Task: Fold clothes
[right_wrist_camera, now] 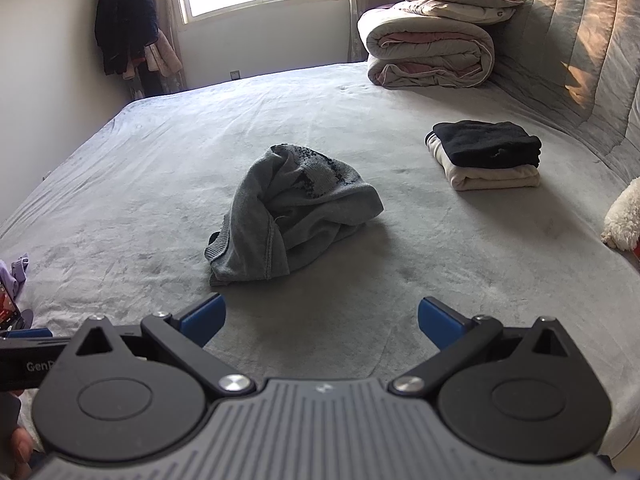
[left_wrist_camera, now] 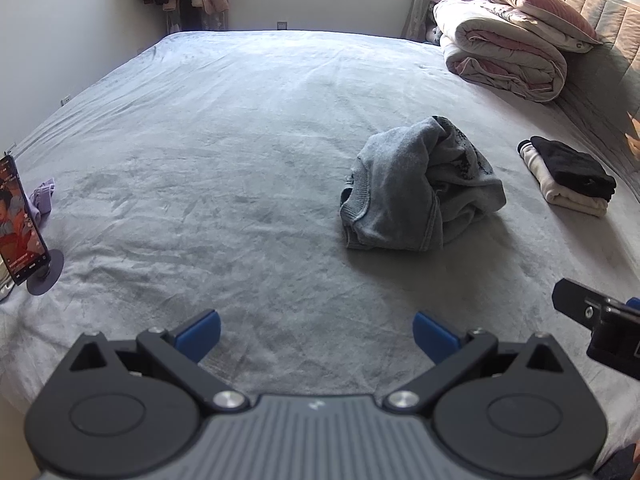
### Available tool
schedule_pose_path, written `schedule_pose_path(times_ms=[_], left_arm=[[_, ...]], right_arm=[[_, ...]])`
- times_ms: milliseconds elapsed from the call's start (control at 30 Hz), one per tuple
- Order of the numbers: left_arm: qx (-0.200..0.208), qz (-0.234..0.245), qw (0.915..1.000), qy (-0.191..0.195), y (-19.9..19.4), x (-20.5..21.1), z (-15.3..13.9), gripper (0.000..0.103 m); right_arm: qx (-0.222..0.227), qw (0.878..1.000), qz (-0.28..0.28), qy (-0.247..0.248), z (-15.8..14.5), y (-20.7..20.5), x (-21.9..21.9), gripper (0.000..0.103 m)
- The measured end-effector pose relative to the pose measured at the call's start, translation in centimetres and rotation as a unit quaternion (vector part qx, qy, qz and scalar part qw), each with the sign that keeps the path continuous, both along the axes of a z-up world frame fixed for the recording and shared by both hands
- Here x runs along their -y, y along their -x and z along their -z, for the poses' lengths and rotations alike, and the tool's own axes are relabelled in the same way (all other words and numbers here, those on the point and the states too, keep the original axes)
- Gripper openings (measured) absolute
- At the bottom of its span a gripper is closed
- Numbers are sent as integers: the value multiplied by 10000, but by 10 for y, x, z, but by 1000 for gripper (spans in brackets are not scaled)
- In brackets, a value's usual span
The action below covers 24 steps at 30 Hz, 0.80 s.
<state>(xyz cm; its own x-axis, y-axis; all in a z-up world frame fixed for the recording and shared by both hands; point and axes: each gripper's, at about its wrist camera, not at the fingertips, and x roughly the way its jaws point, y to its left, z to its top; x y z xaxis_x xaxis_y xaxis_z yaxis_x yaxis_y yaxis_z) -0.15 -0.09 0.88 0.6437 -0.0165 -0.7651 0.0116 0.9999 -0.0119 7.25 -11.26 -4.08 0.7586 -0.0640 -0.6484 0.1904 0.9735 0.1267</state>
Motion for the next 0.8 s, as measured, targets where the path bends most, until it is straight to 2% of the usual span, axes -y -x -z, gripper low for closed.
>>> schedule_pose_path(times_ms=[800], left_arm=[[0,56,10000,-42,-2,3,-5,103]], right_arm=[[-9,10000,-26,64,-4,0,-2,103]])
